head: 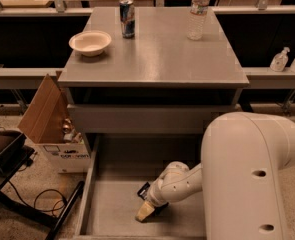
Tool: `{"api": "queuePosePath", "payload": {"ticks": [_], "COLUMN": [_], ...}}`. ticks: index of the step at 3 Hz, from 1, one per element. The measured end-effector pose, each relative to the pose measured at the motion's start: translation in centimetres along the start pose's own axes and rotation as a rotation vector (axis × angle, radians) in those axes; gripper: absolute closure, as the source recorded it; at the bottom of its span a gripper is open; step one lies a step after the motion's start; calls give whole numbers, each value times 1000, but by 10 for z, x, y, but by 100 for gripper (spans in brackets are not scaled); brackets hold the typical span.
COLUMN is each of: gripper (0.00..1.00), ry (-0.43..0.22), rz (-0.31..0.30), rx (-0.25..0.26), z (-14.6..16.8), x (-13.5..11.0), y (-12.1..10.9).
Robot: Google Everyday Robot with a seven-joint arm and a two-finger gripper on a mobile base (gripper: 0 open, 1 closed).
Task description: Pick rxbar blueberry from middle drawer and place on counter
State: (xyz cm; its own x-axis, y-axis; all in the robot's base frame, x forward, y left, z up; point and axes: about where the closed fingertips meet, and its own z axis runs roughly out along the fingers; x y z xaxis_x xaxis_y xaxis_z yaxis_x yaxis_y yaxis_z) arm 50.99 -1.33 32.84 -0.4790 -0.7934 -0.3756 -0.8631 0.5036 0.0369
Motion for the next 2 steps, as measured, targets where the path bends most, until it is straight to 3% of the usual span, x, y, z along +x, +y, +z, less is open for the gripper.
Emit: {"api": "queuePosePath", "payload": {"ticks": [2], "gripper": [72], "ry": [0], "rz": [0], "rx": [0], "z": [-13], "x": [-5], "y": [1]}}
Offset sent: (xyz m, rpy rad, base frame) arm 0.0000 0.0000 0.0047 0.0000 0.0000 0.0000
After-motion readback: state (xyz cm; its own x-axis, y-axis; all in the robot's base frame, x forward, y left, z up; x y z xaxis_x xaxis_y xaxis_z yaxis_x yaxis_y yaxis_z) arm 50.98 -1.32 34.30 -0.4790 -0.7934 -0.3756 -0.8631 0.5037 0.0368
